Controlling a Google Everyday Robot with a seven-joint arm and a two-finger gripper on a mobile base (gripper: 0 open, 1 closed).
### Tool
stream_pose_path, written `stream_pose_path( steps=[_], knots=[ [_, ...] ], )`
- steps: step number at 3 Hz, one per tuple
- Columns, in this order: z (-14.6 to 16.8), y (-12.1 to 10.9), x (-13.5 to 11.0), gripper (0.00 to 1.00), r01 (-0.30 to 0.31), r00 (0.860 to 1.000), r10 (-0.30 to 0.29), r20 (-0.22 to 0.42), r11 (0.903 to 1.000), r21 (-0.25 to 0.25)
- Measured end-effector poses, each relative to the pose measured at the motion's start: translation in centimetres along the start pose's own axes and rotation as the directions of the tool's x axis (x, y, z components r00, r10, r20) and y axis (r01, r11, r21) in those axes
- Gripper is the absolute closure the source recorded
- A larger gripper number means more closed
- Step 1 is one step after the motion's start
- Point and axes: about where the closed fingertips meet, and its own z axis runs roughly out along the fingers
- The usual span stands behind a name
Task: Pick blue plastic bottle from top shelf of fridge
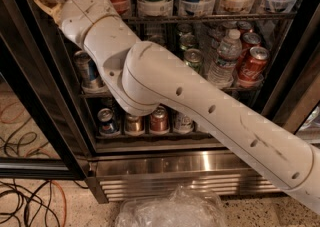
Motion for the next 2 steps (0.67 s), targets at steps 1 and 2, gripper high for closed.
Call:
stream_pose_path(
  steps=[1,2],
  knots=[
    [-1.0,-0.2,-1.4,1.00,0.074,0.997,-0.073,0.025,0.9973,-0.005],
    [-2.4,-0.3,-2.2,1.00,0.110,0.994,-0.110,0.026,0.9939,-0.002]
  ],
)
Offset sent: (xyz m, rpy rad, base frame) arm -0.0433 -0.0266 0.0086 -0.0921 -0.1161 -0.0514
